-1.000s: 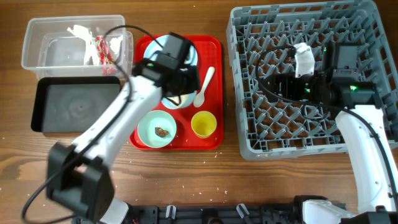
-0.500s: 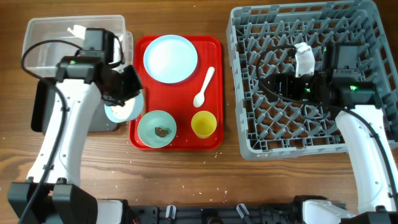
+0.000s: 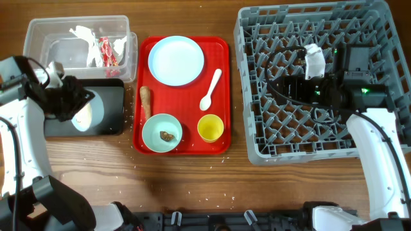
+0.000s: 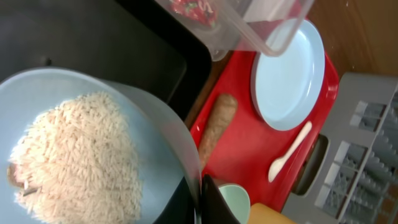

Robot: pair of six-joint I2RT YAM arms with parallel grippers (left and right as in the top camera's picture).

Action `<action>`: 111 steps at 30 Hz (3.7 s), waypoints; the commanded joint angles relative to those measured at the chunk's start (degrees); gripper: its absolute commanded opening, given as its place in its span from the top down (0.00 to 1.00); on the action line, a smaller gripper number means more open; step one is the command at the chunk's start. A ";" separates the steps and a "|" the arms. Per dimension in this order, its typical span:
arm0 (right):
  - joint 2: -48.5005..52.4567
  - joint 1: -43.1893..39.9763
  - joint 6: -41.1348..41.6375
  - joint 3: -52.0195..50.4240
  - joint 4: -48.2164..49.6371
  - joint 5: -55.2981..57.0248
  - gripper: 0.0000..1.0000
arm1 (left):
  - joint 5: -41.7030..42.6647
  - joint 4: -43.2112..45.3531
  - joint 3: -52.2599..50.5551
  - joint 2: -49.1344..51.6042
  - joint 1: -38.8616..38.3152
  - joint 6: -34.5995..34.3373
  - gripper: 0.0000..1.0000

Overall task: Sort waste into correct bins and load items into the dishwasher rack
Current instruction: 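Carry the rice bowl over the black tray and tip rice out, then return the empty bowl to the red tray with left gripper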

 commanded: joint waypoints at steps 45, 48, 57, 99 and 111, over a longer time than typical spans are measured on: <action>0.11 -0.02 0.87 0.61 -0.92 0.13 0.01 | 55.65 31.39 -7.54 9.79 19.89 -18.25 0.96; 0.11 -0.02 0.87 0.61 -0.90 0.15 0.01 | 56.94 30.67 -7.54 9.77 19.87 -18.05 0.96; 0.11 -0.02 1.95 0.61 -0.70 0.13 0.01 | 54.34 26.97 -7.54 10.16 19.56 -14.38 0.96; 0.11 -0.02 3.23 0.61 -0.28 0.44 0.00 | -28.74 24.98 -3.52 9.68 -51.41 -12.07 0.51; 0.11 -0.02 3.23 0.61 -0.66 0.39 0.00 | -27.43 -1.46 -3.34 4.85 -55.06 -24.06 0.49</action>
